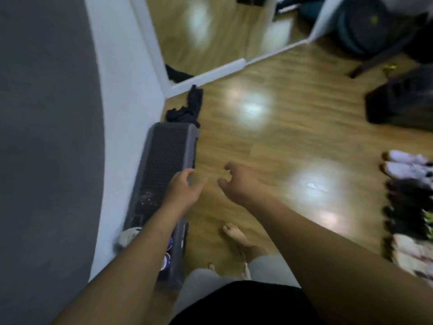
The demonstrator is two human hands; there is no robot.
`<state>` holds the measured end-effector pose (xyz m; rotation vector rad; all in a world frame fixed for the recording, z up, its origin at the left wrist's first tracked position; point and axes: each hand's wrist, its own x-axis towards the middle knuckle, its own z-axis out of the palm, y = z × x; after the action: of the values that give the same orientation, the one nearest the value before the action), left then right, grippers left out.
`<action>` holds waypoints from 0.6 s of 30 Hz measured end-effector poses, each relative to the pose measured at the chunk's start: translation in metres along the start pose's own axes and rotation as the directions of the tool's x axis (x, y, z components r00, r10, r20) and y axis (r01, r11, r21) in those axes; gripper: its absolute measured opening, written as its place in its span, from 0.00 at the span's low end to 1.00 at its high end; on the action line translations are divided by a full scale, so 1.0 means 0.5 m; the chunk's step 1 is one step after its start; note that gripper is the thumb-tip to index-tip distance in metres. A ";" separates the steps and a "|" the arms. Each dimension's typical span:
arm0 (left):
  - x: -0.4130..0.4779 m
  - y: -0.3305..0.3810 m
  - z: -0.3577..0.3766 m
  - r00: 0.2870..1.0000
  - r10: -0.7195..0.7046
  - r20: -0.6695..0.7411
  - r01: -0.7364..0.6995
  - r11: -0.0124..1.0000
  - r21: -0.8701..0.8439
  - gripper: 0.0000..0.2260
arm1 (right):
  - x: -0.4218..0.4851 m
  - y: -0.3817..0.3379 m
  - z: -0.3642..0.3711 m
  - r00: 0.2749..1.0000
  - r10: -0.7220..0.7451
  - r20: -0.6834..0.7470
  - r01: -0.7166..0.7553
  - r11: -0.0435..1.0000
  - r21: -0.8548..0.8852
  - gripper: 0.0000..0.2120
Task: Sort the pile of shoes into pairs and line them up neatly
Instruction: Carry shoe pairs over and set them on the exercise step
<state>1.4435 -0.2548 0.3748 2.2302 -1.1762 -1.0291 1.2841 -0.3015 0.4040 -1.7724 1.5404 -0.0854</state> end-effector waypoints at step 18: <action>-0.503 0.473 0.720 0.610 0.474 0.635 -0.680 0.725 0.113 0.21 | -0.660 0.789 -0.266 0.586 0.717 -0.377 -0.543 0.693 0.474 0.24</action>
<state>0.9505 -0.1850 0.4015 1.5127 -2.3304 -1.2897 0.8061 -0.0697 0.4082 -0.8623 2.3547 -0.4788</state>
